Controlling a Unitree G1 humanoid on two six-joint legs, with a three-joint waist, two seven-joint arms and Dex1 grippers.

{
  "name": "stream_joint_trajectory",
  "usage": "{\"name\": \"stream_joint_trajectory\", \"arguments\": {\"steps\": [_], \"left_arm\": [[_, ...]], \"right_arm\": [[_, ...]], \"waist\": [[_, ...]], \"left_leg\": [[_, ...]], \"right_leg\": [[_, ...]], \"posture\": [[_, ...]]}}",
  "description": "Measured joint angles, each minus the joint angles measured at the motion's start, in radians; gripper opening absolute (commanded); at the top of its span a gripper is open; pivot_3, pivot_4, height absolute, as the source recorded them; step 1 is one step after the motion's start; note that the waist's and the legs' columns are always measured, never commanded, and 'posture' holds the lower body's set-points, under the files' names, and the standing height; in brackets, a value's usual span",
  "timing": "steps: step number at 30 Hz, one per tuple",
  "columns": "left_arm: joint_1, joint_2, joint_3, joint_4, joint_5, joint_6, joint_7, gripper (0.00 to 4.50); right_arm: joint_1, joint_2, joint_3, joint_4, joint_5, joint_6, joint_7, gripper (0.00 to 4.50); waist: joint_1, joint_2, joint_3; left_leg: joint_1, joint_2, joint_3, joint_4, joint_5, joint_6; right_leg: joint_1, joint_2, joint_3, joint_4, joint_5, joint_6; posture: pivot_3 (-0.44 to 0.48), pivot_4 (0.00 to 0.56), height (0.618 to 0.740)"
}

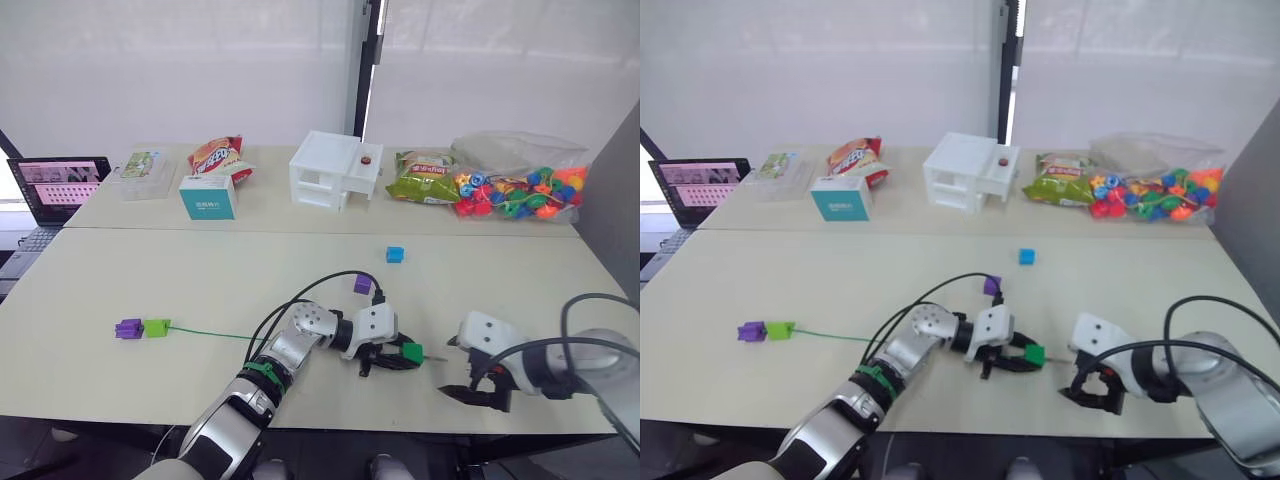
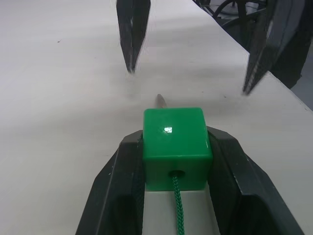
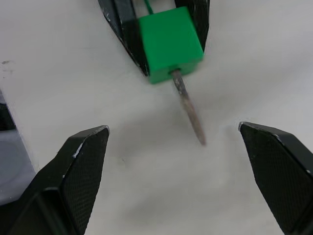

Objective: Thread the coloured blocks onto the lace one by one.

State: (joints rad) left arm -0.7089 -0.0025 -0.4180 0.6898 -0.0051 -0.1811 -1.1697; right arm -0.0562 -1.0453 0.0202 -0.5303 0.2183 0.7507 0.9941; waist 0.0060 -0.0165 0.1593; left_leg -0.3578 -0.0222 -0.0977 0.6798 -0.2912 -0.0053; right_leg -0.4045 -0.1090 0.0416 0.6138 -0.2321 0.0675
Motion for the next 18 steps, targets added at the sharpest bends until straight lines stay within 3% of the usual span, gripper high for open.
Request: {"name": "stream_joint_trajectory", "arguments": {"steps": [3,6,15,17,18], "left_arm": [[0.0,0.001,0.0,0.001,0.007,-0.013,0.003,1.19],[0.001,0.004,0.0,-0.001,0.008,-0.016,0.003,1.19],[0.008,0.012,0.001,-0.016,0.007,-0.007,0.01,1.19],[0.011,0.019,0.008,-0.026,0.002,0.017,0.013,1.19],[0.012,0.026,0.022,-0.03,0.002,0.028,0.022,1.19]], "right_arm": [[-0.087,0.004,0.058,0.072,-0.022,-0.023,-0.004,4.5],[-0.144,0.004,0.127,0.135,-0.05,-0.06,0.016,3.69],[-0.223,0.019,0.2,0.203,-0.051,-0.072,0.078,0.58],[-0.228,0.016,0.209,0.207,-0.052,-0.089,0.096,0.03],[-0.231,0.013,0.216,0.208,-0.055,-0.102,0.105,0.0]], "waist": [[0.0,0.0,0.0],[0.0,0.0,0.0],[-0.004,0.0,0.0],[-0.006,0.0,0.0],[-0.007,0.0,0.0]], "left_leg": [[0.0,0.0,0.0,0.0,0.0,0.0],[0.0,0.0,0.0,0.0,0.0,0.0],[0.0,0.0,0.0,0.0,0.0,0.0],[0.0,0.0,0.0,0.0,0.0,0.0],[0.001,0.0,-0.001,0.0,0.0,0.0]], "right_leg": [[0.0,0.0,0.0,0.0,0.0,0.0],[0.0,0.0,0.0,0.0,0.0,0.0],[0.0,0.0,0.0,0.0,0.0,0.0],[0.0,0.0,0.0,0.001,0.0,0.0],[0.0,0.0,0.0,0.001,0.0,0.0]], "posture": [[0.0,0.15,0.74],[0.0,0.15,0.74],[0.0,0.15,0.74],[0.0,0.15,0.74],[0.0,0.15,0.74]]}}
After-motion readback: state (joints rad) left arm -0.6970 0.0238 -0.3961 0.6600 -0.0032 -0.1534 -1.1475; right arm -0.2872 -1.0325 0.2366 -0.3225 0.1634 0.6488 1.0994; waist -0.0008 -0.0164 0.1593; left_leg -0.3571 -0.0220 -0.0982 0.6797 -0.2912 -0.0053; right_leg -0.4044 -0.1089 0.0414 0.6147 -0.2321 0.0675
